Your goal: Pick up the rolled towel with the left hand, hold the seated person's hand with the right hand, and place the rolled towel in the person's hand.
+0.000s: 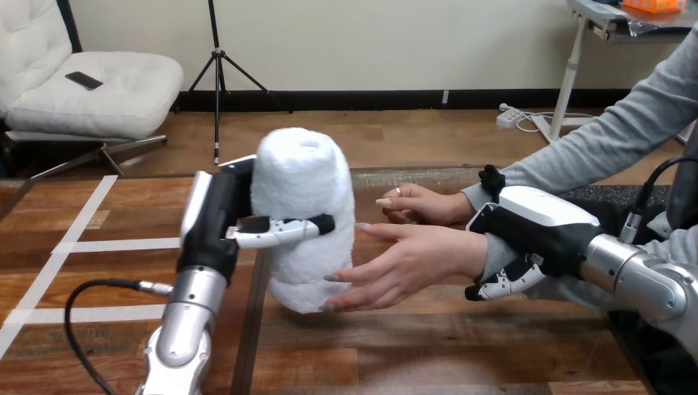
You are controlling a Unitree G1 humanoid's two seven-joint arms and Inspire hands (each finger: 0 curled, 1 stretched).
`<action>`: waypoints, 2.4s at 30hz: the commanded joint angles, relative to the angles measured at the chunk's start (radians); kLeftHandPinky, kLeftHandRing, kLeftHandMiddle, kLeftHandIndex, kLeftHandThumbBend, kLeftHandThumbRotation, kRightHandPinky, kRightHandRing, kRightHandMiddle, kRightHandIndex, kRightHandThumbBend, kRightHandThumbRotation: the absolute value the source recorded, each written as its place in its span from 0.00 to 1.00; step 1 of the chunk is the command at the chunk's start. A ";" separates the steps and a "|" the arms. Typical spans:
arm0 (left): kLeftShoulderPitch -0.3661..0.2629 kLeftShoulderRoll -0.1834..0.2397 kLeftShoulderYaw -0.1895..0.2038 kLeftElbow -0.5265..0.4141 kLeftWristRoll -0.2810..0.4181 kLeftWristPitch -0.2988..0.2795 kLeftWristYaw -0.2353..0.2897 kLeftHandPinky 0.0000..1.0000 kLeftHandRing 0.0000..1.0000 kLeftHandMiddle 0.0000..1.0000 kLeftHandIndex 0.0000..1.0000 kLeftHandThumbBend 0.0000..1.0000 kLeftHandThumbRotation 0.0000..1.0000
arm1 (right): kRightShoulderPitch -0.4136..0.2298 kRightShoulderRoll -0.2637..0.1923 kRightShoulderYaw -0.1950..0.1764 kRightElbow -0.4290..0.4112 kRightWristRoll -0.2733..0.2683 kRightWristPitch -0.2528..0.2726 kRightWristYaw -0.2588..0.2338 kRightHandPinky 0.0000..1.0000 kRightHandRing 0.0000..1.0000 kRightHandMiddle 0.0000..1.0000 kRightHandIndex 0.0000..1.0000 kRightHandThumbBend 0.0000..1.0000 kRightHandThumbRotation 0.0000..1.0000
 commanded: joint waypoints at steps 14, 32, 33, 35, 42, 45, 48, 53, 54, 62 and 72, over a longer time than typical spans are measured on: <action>-0.149 -0.004 0.000 0.023 -0.018 -0.058 0.018 0.35 0.38 0.41 0.40 0.63 0.00 | -0.024 -0.007 -0.065 -0.067 0.059 -0.008 0.004 0.18 0.21 0.27 0.27 0.56 0.13; -0.153 -0.040 -0.007 0.018 -0.020 -0.081 0.025 0.35 0.38 0.41 0.39 0.63 0.00 | -0.023 -0.001 -0.062 -0.075 0.049 -0.004 -0.003 0.20 0.23 0.29 0.29 0.56 0.14; -0.153 -0.043 -0.007 0.018 -0.021 -0.082 0.025 0.35 0.38 0.41 0.39 0.63 0.00 | -0.023 0.000 -0.063 -0.074 0.050 -0.004 -0.002 0.20 0.24 0.29 0.29 0.56 0.14; -0.153 -0.049 -0.006 0.017 -0.024 -0.087 0.023 0.35 0.38 0.41 0.39 0.63 0.00 | -0.023 0.001 -0.063 -0.075 0.051 -0.003 -0.001 0.20 0.24 0.29 0.29 0.56 0.14; -0.153 -0.066 -0.010 0.012 -0.022 -0.099 0.028 0.35 0.38 0.41 0.39 0.65 0.00 | -0.027 0.004 -0.059 -0.073 0.045 0.001 -0.003 0.20 0.24 0.29 0.29 0.56 0.14; -0.152 -0.075 -0.011 0.008 -0.022 -0.102 0.028 0.35 0.38 0.41 0.39 0.66 0.00 | -0.029 0.005 -0.058 -0.073 0.044 0.004 -0.003 0.20 0.24 0.29 0.30 0.56 0.14; -0.150 -0.084 -0.012 0.001 -0.023 -0.103 0.028 0.35 0.38 0.41 0.39 0.66 0.00 | -0.030 0.006 -0.057 -0.072 0.043 0.004 -0.003 0.20 0.24 0.29 0.30 0.56 0.14; -0.148 -0.098 -0.015 -0.009 -0.021 -0.108 0.032 0.35 0.38 0.41 0.39 0.66 0.00 | -0.033 0.008 -0.056 -0.069 0.042 0.007 -0.003 0.20 0.24 0.29 0.30 0.56 0.15; -0.147 -0.100 -0.016 -0.011 -0.021 -0.109 0.033 0.35 0.38 0.41 0.39 0.66 0.00 | -0.033 0.009 -0.056 -0.069 0.042 0.009 -0.002 0.20 0.24 0.29 0.30 0.56 0.15; -0.143 -0.128 -0.010 -0.018 -0.054 -0.109 0.005 0.34 0.37 0.40 0.39 0.67 0.00 | -0.035 0.012 -0.054 -0.075 0.040 0.021 0.000 0.20 0.24 0.29 0.30 0.56 0.16; -0.132 -0.154 -0.017 -0.027 -0.068 -0.105 -0.006 0.33 0.36 0.40 0.39 0.68 0.00 | -0.038 0.015 -0.051 -0.078 0.035 0.028 -0.004 0.21 0.25 0.30 0.31 0.56 0.16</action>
